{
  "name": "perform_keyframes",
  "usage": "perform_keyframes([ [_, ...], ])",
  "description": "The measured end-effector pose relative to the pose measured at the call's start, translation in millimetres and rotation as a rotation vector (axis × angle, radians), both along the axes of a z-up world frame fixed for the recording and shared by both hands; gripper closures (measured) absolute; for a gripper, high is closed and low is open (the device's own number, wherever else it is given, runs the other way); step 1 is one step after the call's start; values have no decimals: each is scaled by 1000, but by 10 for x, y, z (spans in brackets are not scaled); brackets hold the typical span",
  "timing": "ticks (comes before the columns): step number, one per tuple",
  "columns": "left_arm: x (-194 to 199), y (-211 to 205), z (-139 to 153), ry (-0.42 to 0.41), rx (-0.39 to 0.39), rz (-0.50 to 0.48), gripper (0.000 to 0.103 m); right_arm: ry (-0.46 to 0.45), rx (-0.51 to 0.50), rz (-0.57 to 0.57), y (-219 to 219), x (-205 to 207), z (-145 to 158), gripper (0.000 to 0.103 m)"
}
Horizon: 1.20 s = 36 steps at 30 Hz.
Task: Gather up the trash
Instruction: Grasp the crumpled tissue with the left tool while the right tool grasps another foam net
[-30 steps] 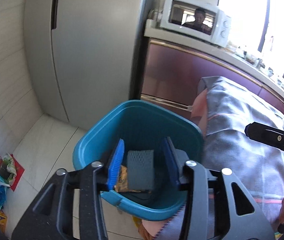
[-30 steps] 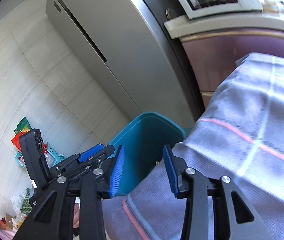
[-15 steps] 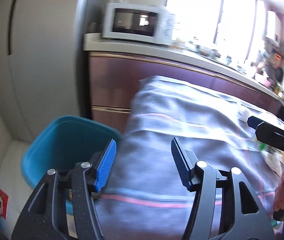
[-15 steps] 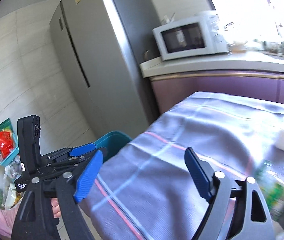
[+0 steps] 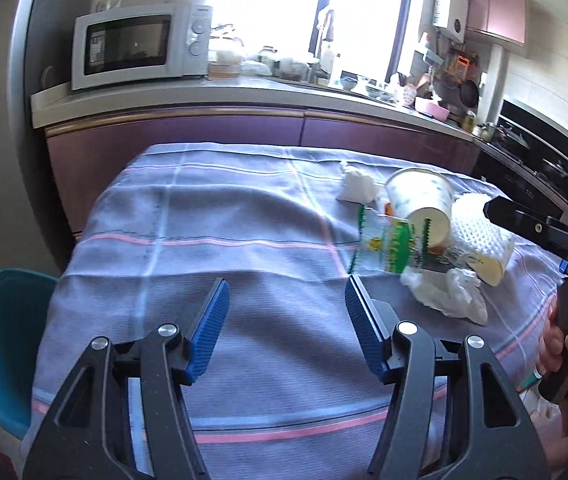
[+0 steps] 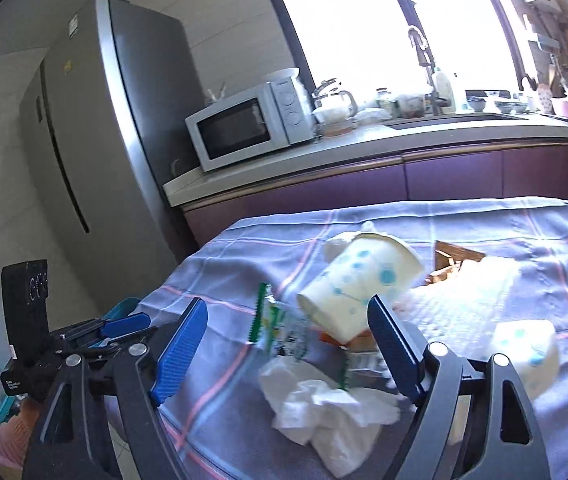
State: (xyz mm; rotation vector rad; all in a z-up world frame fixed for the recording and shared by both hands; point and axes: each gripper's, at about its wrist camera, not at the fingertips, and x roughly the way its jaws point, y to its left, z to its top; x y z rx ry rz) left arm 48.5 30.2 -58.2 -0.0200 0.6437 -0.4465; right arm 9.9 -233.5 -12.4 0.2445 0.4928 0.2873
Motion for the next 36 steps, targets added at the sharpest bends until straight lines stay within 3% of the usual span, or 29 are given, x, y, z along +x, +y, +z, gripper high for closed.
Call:
perform_keyframes([
  [11,16,-627,-164,104,-30,-191,40,35,28,-200,-733,-87,-122,25],
  [18,108,-921,-299,217,-64,-290,34,75,70,-191,-840,20,-225,32],
  [23,174,-1058,-363,264,-75,-299,33,112,86,-167,-833,128,-295,36],
  [28,218,-1185,-353,284,-92,-314,34,120,121,-158,-859,150,-333,52],
  [33,252,-1287,-353,291,-84,-298,46,126,158,-167,-933,133,-353,69],
  [36,275,-1286,-348,305,-99,-295,61,139,174,-163,-972,137,-388,83],
])
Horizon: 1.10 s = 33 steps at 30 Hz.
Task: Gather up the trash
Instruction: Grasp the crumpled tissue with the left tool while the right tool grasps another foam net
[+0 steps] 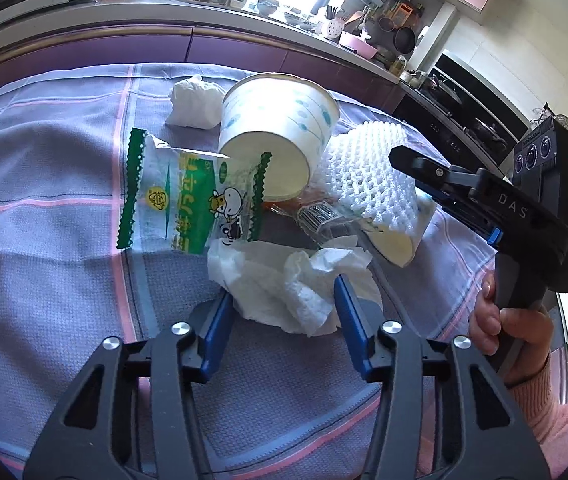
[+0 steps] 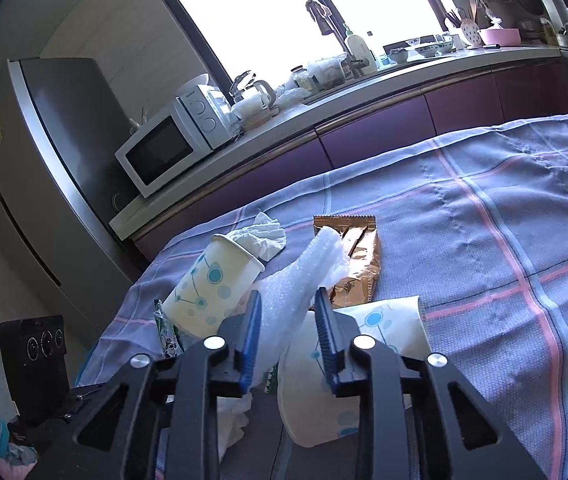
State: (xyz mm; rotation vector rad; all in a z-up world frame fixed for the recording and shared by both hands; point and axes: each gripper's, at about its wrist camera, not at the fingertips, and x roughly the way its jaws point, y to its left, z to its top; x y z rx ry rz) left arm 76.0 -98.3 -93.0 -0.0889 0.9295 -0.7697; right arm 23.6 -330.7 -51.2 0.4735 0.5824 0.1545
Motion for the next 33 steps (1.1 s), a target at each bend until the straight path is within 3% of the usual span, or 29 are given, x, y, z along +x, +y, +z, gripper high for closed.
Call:
perform_keyframes([
  [3,14,8,-5,12,-8,-2,80,2,6,1,-6,-12,-14,87],
  [8,-33,38,58,-17,-11,-6,90,-20,13,-1,-22,-68,44,91],
  [23,-288,426,302,-94,-66,-21,92,-130,-37,-26,-44,-303,432,92],
  [33,-430,929,406,-137,-77,67,92,-196,-59,-1,96,-423,691,92],
])
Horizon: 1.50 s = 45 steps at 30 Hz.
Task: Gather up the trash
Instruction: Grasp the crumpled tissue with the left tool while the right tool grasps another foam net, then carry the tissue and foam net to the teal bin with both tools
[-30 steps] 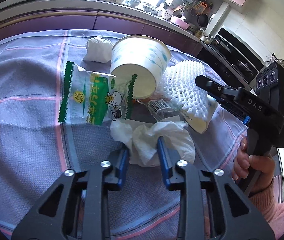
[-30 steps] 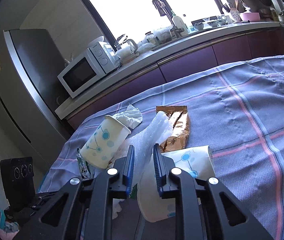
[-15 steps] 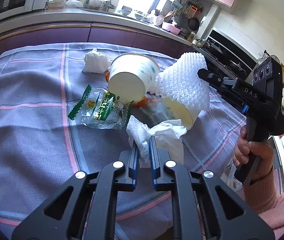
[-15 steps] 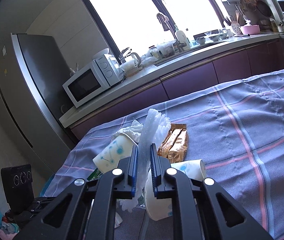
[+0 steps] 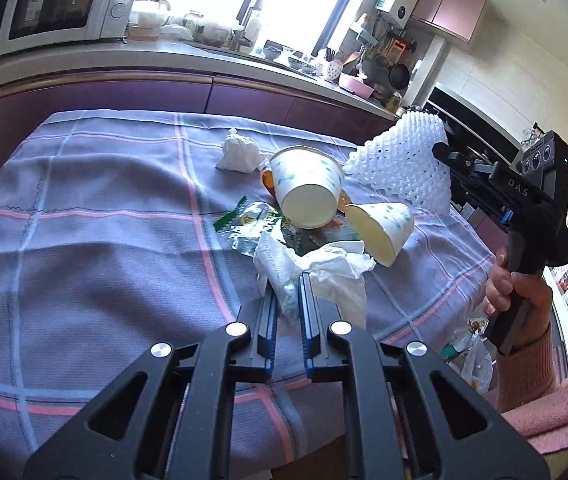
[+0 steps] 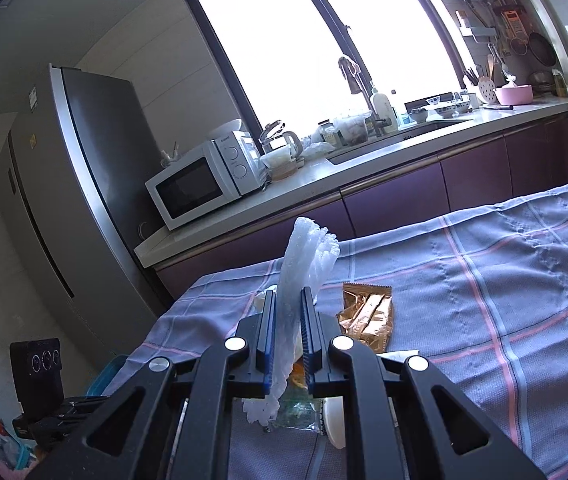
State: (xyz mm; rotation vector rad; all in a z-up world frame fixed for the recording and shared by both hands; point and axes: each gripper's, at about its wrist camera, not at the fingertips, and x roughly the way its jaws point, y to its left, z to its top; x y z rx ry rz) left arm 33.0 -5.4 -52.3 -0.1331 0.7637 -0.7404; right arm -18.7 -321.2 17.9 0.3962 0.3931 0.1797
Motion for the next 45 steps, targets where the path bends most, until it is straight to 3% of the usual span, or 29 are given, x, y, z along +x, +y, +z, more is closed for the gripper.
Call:
perform_keyframes([
  [9,-66,595,135,-36,-31,134,92,-31,19,153,442,101,97,92],
  [26,-316,1674,340,-96,-6,424,92,26,73,512,1638,702,-11,92],
  [45,-384,2939,219,-66,63,756,92,108,65,771,2828,1150,-103,92],
])
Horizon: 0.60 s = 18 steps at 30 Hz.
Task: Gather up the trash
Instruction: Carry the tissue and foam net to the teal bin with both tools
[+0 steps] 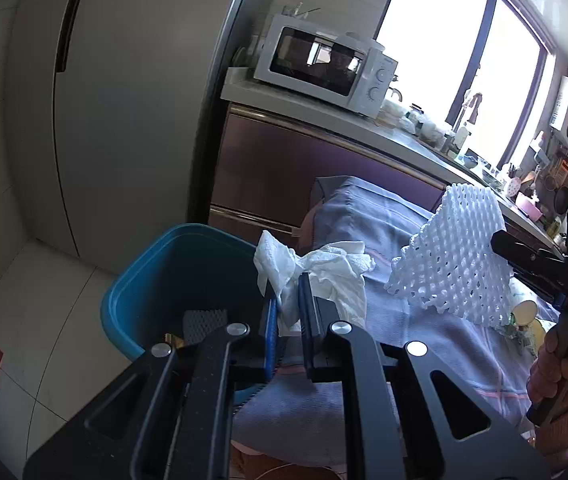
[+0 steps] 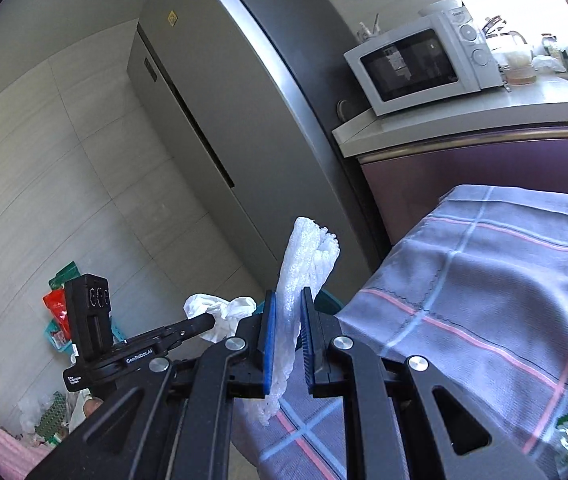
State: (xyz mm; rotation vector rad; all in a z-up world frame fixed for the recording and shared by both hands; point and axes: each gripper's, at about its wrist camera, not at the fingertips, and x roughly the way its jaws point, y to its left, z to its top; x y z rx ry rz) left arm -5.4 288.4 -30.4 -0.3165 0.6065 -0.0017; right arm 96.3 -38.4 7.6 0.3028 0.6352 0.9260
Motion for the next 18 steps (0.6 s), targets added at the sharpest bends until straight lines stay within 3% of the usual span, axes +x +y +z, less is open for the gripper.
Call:
perform_keyframes([
  [18,190,401,-338,101,36,119,91,91,-78,97,821,282,-233,92],
])
